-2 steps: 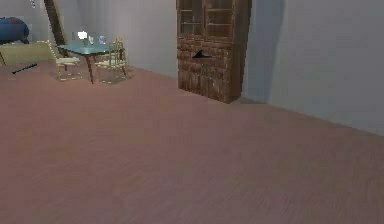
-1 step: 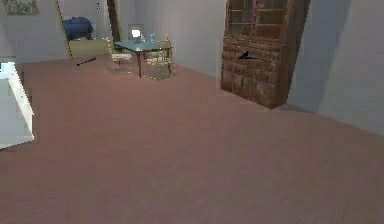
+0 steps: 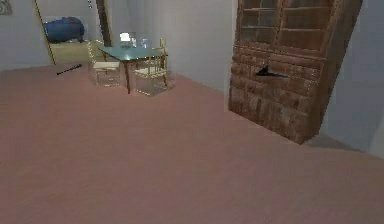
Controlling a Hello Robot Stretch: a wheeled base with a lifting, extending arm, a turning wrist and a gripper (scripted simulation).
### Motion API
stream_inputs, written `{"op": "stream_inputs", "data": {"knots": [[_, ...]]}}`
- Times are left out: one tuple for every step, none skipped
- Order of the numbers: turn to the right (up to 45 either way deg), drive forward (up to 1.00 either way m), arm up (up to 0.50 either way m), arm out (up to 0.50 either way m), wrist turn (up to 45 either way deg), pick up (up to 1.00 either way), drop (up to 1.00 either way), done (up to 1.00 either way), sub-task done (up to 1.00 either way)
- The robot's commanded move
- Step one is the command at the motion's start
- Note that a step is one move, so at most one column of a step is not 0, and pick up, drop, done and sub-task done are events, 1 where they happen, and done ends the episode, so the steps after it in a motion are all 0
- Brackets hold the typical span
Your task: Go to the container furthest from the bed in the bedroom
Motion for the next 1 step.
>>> {"op": "stream_inputs", "data": {"knots": [[0.0, 1.00, 0.00, 0.00, 0.0, 0.00, 0.00, 0.00, 0.00]]}}
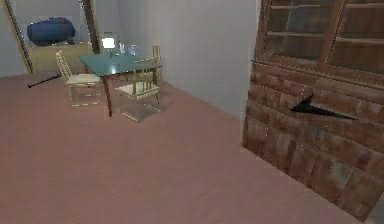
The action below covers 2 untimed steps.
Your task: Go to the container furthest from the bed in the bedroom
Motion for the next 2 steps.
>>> {"op": "stream_inputs", "data": {"knots": [[0.0, 1.00, 0.00, 0.00, 0.0, 0.00, 0.00, 0.00, 0.00], [0.0, 1.00, 0.00, 0.00, 0.0, 0.00, 0.00, 0.00, 0.00]]}}
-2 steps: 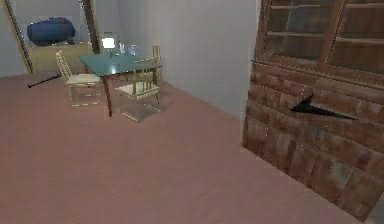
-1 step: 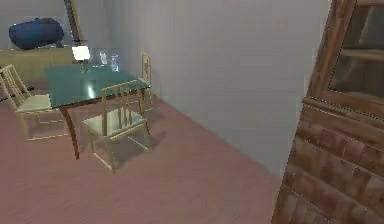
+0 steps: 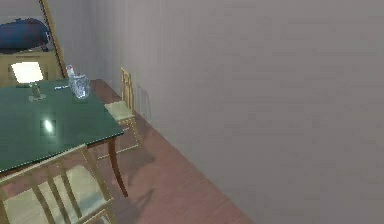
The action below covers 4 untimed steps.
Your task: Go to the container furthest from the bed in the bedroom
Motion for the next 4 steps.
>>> {"op": "stream_inputs", "data": {"knots": [[-3.0, 0.00, 0.00, 0.00, 0.0, 0.00, 0.00, 0.00, 0.00], [0.0, 0.90, 0.00, 0.00, 0.0, 0.00, 0.00, 0.00, 0.00], [-6.0, 0.00, 0.00, 0.00, 0.0, 0.00, 0.00, 0.00, 0.00], [0.0, 0.45, 0.00, 0.00, 0.0, 0.00, 0.00, 0.00, 0.00]]}}
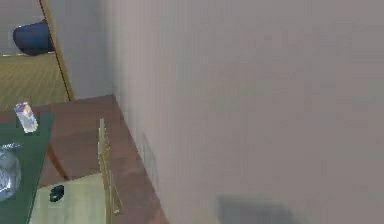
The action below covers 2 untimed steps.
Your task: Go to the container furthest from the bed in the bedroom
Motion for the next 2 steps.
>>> {"op": "stream_inputs", "data": {"knots": [[-45.0, 0.00, 0.00, 0.00, 0.0, 0.00, 0.00, 0.00, 0.00], [0.0, 0.00, 0.00, 0.00, 0.0, 0.00, 0.00, 1.00, 0.00]]}}
